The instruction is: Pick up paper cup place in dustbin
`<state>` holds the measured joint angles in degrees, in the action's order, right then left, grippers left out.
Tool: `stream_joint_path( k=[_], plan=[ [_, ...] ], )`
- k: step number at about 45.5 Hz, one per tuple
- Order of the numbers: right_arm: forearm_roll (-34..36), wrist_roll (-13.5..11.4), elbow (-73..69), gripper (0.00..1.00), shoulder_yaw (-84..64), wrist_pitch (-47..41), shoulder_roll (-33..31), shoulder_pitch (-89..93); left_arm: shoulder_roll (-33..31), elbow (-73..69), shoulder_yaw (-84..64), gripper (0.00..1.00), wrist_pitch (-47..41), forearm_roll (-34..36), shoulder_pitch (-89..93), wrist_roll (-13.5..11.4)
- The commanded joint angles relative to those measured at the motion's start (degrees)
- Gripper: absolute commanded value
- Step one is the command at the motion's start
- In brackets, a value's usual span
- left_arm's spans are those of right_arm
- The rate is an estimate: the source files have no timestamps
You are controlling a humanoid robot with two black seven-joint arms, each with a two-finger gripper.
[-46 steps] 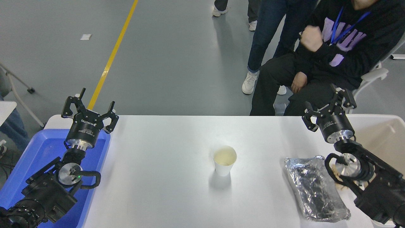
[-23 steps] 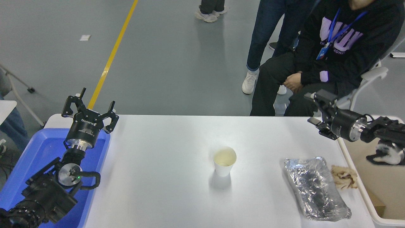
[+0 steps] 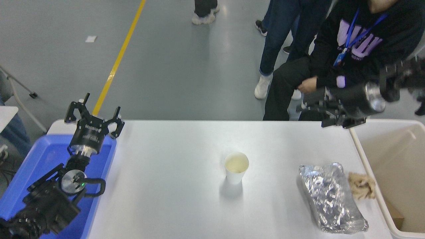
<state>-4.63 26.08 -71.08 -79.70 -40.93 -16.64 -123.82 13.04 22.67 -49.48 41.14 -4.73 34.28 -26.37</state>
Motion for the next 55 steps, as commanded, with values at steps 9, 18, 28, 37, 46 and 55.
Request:
stream_joint_path(
  k=[9, 18, 28, 37, 46, 55],
  plan=[
    [-4.3, 0.2, -9.3, 1.0, -0.7, -4.1, 7.4, -17.2, 0.0, 0.0, 0.0, 0.98, 0.0, 0.0, 0.0, 0.0],
    [-4.3, 0.0, -9.6, 1.0, -0.6, -4.1, 7.9, -18.7, 0.1, 0.0, 0.0, 0.98, 0.0, 0.0, 0.0, 0.0],
    [-3.6, 0.1, -9.6, 1.0, 1.5, -4.1, 7.8, -19.0, 0.1, 0.0, 0.0, 0.98, 0.0, 0.0, 0.0, 0.0],
    [-0.1, 0.0, -8.9, 1.0, 2.8, -4.1, 8.1, -17.7, 0.1, 0.0, 0.0, 0.98, 0.0, 0.0, 0.0, 0.0],
    [-0.3, -0.1, -5.5, 1.0, 4.6, -4.1, 10.3, -12.2, 0.1, 0.0, 0.0, 0.98, 0.1, 0.0, 0.0, 0.0],
    [-6.3, -5.5, 0.8, 0.92, 11.3, -4.1, 15.2, -1.8, 0.0, 0.0, 0.0, 0.98, 0.1, 0.1, 0.0, 0.0]
  ],
)
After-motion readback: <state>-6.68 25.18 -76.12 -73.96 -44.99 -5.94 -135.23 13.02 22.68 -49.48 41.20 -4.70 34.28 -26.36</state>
